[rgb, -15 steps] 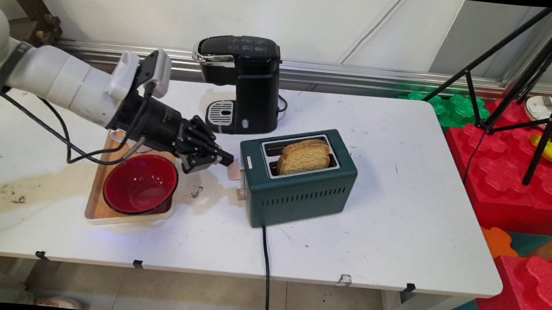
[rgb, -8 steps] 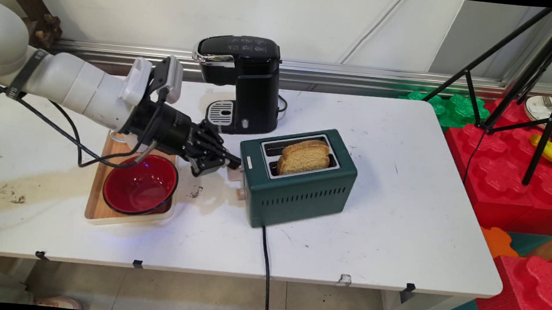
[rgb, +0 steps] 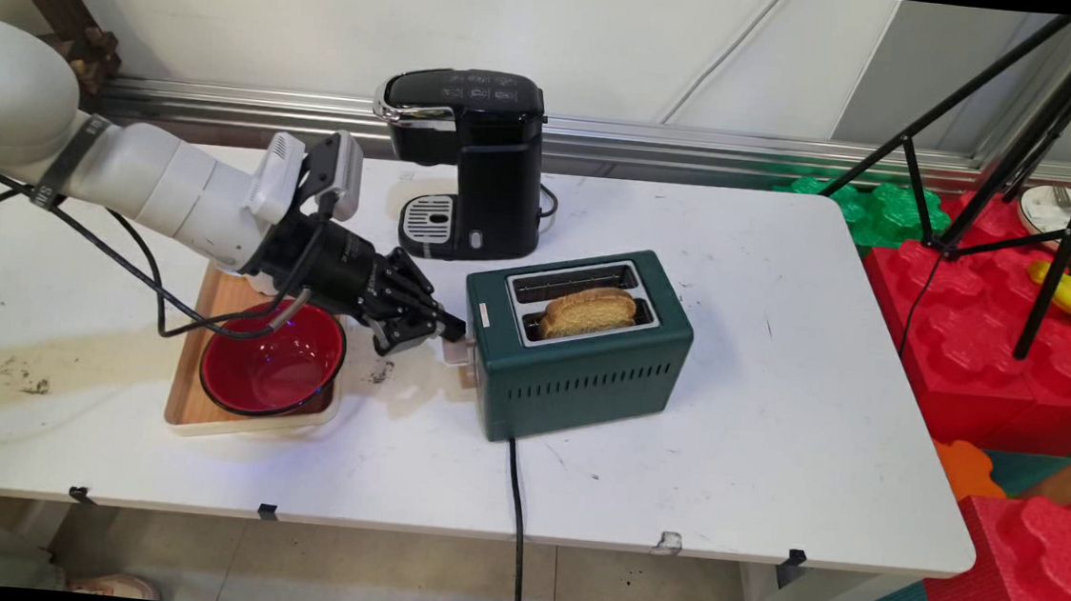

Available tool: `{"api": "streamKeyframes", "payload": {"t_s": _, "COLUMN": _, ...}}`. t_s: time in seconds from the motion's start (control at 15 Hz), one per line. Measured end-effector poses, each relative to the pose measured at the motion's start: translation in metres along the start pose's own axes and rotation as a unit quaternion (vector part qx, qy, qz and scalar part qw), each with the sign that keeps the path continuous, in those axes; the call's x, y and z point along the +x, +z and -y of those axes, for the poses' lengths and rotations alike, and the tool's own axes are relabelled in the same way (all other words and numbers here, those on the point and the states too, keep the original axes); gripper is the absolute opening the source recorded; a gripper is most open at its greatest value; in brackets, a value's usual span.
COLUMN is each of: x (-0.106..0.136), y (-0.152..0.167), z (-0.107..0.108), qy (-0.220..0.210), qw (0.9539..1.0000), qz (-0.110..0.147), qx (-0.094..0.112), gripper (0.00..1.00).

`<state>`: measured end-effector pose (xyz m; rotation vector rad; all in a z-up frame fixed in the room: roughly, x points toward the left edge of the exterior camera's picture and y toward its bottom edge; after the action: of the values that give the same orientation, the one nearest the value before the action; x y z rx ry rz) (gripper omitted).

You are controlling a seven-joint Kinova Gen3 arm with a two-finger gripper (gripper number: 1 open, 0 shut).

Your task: Press the toaster switch

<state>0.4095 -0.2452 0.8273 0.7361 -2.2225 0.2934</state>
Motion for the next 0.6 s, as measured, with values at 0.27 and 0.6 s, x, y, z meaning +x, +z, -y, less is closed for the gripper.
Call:
{"api": "streamKeyframes", "payload": {"t_s": 0.27, "x": -0.004, "y": 0.009, "z": 0.003, "qy": -0.002, "qw": 1.0000, "qz": 0.003, "qx": -0.001, "gripper": 0.00}}
{"api": "streamKeyframes", "payload": {"t_s": 0.6, "x": -0.009, "y": 0.014, "z": 0.005, "qy": -0.001, "qw": 1.0000, "qz": 0.007, "qx": -0.002, "gripper": 0.00}}
